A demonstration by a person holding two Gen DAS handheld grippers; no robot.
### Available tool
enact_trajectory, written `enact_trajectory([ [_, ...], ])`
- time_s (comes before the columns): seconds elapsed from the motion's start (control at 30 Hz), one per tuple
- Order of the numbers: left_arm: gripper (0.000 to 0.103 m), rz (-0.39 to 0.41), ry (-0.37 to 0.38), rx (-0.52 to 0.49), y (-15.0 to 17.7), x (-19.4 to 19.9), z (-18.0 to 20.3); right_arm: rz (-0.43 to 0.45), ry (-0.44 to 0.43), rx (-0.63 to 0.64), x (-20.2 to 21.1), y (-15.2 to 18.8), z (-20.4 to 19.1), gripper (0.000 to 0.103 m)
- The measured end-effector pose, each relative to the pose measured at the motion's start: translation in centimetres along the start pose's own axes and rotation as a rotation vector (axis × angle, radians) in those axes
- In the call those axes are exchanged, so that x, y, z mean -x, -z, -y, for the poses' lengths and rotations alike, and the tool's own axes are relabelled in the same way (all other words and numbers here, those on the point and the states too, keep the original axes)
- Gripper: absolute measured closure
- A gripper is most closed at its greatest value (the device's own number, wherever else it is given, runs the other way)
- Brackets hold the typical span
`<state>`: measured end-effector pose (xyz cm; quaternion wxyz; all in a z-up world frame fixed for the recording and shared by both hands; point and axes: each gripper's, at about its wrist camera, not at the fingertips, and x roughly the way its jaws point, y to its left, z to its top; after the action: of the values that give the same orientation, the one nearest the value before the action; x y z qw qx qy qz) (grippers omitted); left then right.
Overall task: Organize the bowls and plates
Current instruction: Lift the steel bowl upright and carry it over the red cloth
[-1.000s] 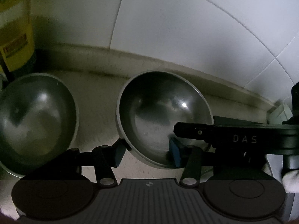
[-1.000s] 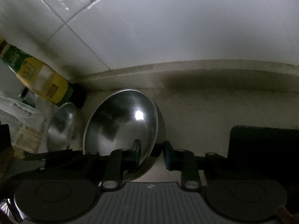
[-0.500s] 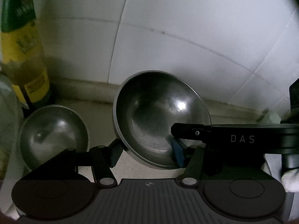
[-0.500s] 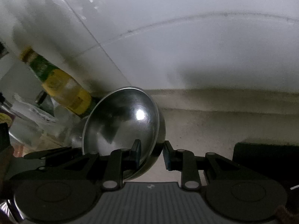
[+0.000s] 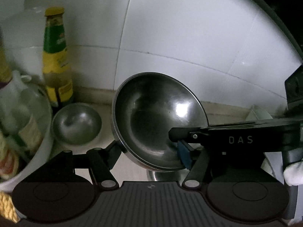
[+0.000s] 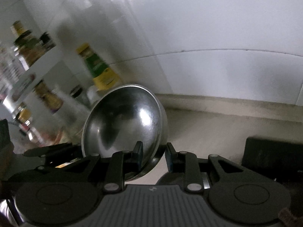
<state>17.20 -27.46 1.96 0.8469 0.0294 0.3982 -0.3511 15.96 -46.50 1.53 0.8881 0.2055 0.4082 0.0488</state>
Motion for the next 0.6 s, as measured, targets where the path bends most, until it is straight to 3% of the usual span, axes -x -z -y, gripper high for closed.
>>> enact_trajectory([
  [0.27,0.030,-0.069,0.060,-0.025,5.3,2.4,0.6,-0.053,0.000,-0.019,1.8,5.5,-2.7,0.079],
  [0.6,0.030,-0.209,0.100,-0.041,11.9,1.8,-0.5,-0.169,0.027,-0.150,1.6,13.8,-3.2,0.079],
])
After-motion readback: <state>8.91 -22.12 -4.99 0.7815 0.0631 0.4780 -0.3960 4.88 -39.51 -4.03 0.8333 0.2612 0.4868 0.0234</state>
